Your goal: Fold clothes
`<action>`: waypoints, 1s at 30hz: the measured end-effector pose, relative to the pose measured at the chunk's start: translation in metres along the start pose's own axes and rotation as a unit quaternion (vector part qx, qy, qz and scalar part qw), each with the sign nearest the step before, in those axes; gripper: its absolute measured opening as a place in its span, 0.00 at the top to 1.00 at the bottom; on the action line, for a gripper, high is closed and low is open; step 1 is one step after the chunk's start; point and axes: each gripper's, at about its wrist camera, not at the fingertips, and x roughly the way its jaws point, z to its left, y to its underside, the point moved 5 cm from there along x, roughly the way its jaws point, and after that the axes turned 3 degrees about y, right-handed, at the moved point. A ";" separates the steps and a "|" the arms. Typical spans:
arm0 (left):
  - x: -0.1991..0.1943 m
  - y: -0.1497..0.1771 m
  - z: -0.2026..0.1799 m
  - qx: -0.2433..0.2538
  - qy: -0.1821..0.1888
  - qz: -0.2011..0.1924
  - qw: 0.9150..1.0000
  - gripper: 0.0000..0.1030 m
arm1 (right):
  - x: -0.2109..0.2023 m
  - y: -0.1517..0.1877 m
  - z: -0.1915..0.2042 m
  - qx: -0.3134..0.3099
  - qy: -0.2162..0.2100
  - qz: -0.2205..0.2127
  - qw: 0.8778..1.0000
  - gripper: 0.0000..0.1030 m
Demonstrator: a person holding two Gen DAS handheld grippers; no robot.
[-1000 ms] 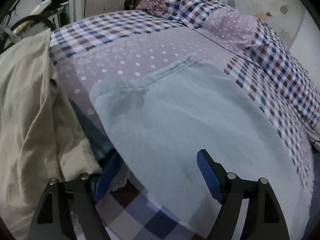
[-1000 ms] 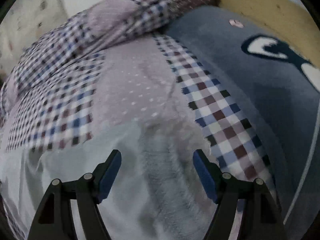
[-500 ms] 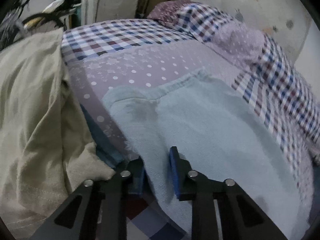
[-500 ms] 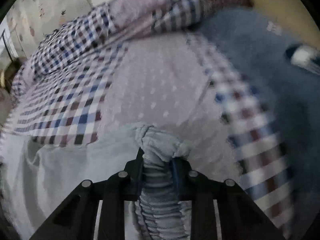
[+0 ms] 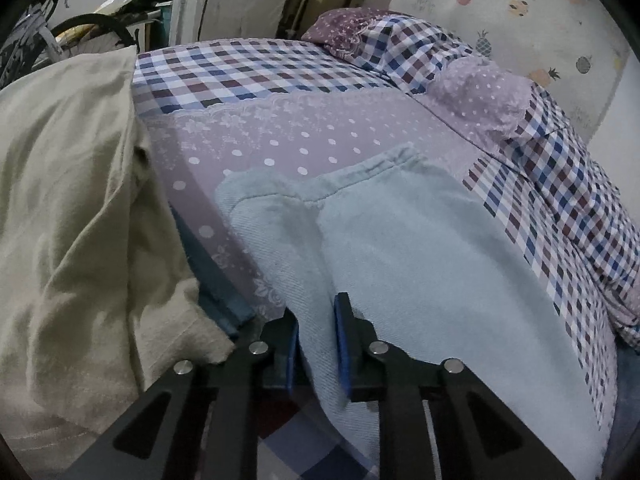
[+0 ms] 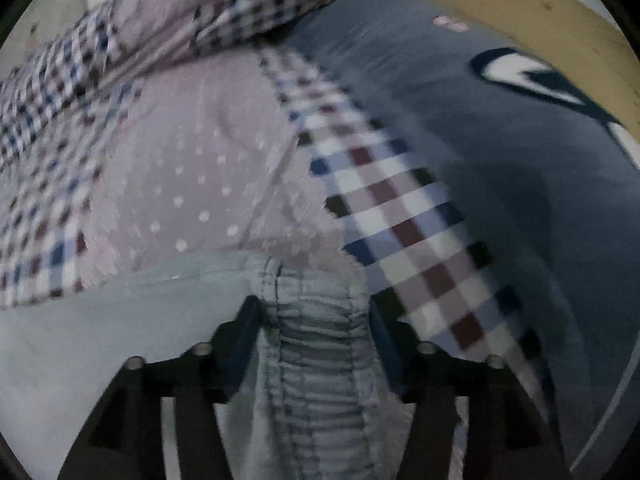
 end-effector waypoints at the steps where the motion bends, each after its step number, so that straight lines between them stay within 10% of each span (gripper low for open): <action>1: 0.000 0.000 -0.001 0.004 0.000 0.003 1.000 0.81 | -0.014 0.005 -0.007 0.013 0.001 -0.012 1.000 0.37; 10: -0.007 0.005 -0.013 0.004 0.075 0.053 0.996 0.27 | -0.161 0.143 0.007 0.080 -0.165 -0.071 0.981 0.32; 20: -0.015 0.011 -0.012 -0.038 0.115 0.090 0.988 0.25 | -0.247 0.308 0.188 -0.090 -0.190 -0.105 0.972 0.31; 26: -0.010 0.010 -0.010 -0.050 0.127 0.110 0.985 0.25 | -0.234 0.313 0.208 -0.067 -0.170 -0.089 0.979 0.33; 30: 0.000 0.003 -0.007 -0.056 0.136 0.110 0.983 0.32 | -0.225 0.310 0.208 -0.050 -0.161 -0.075 0.983 0.83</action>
